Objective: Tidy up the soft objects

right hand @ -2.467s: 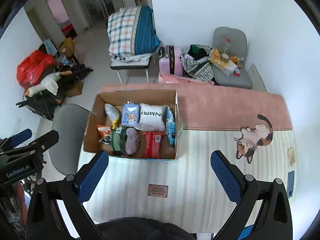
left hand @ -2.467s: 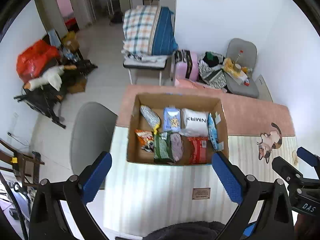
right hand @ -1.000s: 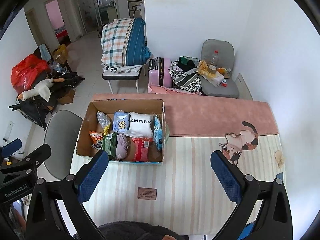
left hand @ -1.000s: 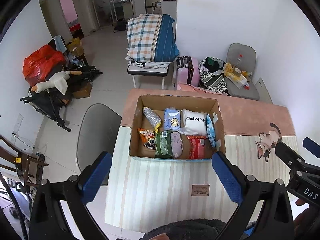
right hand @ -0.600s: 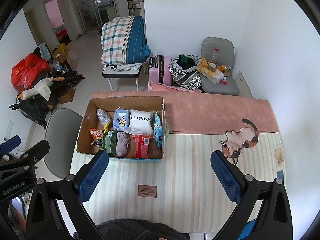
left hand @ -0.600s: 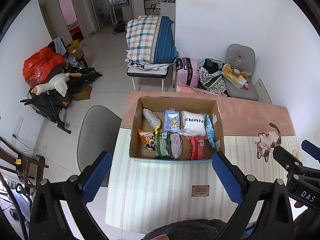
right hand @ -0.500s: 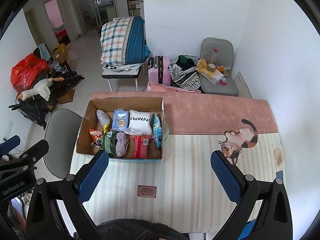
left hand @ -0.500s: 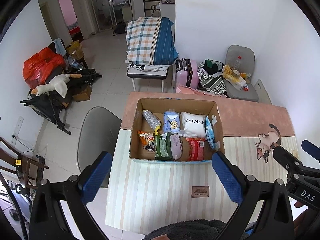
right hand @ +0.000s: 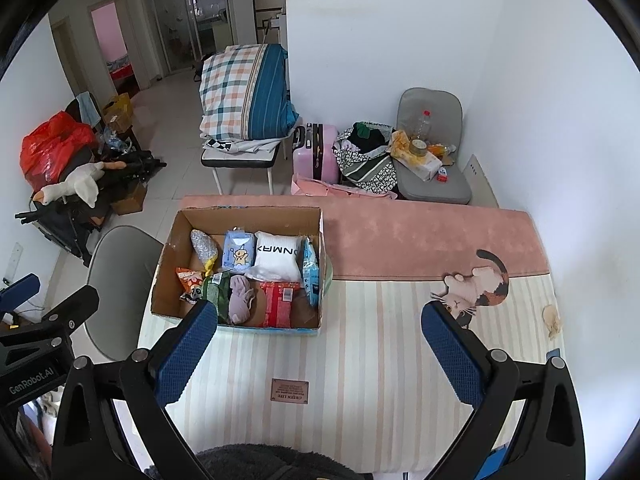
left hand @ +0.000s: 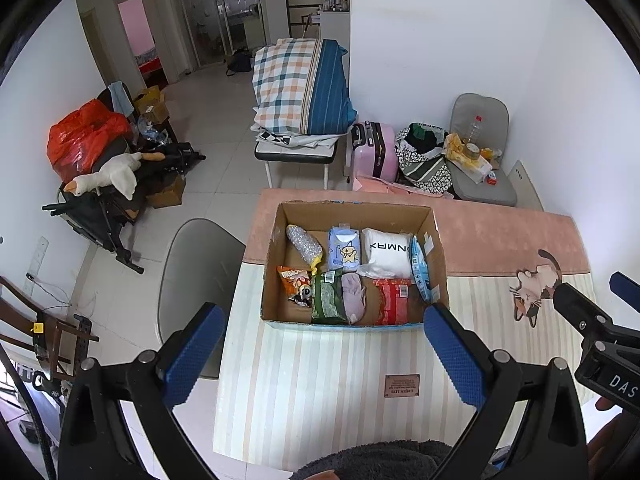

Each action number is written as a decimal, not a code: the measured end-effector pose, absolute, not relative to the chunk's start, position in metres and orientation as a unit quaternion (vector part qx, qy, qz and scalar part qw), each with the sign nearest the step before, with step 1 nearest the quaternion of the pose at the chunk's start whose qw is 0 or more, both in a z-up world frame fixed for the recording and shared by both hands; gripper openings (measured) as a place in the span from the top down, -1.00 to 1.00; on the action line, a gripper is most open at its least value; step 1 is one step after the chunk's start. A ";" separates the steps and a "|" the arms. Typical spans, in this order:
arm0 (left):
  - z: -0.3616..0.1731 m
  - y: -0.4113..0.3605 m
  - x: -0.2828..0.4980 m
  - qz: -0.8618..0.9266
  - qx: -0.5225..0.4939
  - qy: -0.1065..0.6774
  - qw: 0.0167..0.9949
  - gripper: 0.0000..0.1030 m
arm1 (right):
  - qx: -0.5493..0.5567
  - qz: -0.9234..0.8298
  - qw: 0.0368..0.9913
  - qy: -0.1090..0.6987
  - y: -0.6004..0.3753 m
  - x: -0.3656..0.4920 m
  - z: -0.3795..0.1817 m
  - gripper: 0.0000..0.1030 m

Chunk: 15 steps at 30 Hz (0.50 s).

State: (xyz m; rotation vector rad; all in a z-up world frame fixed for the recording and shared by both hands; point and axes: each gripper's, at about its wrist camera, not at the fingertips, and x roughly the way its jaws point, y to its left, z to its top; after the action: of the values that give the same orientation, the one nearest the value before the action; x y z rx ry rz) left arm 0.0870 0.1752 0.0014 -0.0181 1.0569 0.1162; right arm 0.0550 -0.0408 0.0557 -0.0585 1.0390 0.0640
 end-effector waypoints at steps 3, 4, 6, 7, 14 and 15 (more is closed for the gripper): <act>0.002 0.177 0.086 0.053 -0.007 0.503 0.863 -0.99 | -0.029 0.031 0.867 0.496 -0.041 0.055 0.056 -1.00; 0.003 0.177 0.086 0.053 -0.007 0.502 0.863 -0.99 | -0.028 0.030 0.867 0.497 -0.041 0.055 0.056 -1.00; 0.003 0.176 0.086 0.054 -0.006 0.502 0.863 -0.99 | -0.028 0.031 0.867 0.496 -0.041 0.055 0.057 -1.00; 0.003 0.176 0.085 0.054 -0.007 0.503 0.863 -0.99 | -0.028 0.031 0.868 0.495 -0.042 0.055 0.057 -1.00; 0.002 0.175 0.085 0.054 -0.008 0.502 0.863 -0.99 | -0.028 0.031 0.868 0.495 -0.042 0.055 0.059 -1.00; 0.002 0.176 0.085 0.054 -0.007 0.502 0.863 -0.99 | -0.028 0.032 0.868 0.496 -0.042 0.055 0.059 -1.00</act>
State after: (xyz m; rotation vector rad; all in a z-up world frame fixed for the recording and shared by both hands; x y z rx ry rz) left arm 0.0851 0.1760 0.0020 -0.0141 1.0534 0.1128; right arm 0.0549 -0.0420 0.0586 -0.0594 1.0375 0.0662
